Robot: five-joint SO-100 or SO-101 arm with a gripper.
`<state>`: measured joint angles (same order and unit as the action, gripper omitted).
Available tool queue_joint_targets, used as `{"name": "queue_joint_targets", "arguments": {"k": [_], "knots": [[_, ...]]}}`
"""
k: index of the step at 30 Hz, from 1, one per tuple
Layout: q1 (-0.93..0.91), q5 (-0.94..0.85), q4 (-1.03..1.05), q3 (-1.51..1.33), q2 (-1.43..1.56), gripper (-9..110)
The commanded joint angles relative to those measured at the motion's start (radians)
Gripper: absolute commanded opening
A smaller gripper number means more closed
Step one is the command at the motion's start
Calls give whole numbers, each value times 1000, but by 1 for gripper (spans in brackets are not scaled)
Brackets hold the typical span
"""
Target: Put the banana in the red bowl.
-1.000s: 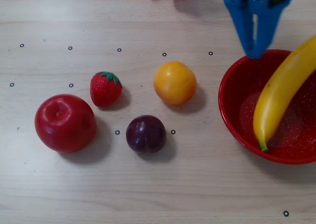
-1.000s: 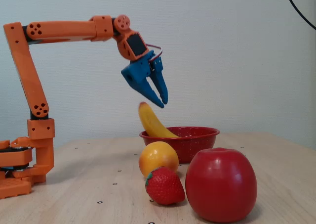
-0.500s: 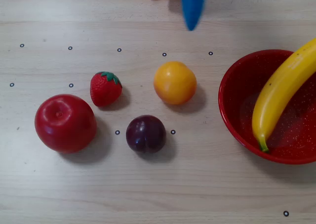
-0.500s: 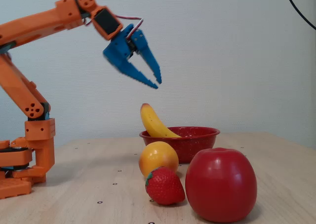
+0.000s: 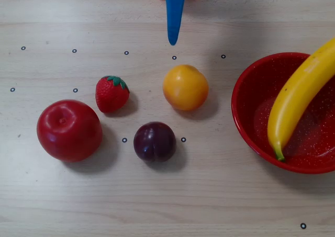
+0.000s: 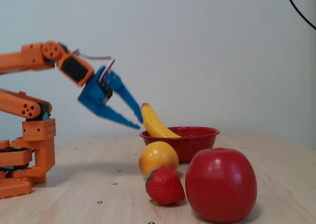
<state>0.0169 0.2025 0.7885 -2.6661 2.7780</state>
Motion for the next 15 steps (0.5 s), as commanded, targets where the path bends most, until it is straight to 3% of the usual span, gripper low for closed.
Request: {"name": "queue_joint_targets", "arguments": {"k": [1,9,15], "knots": [[25,25,-69,-51,74,0],[12,17,-242,-364,252,0],[17,-37,-184,-453,341,0]]}}
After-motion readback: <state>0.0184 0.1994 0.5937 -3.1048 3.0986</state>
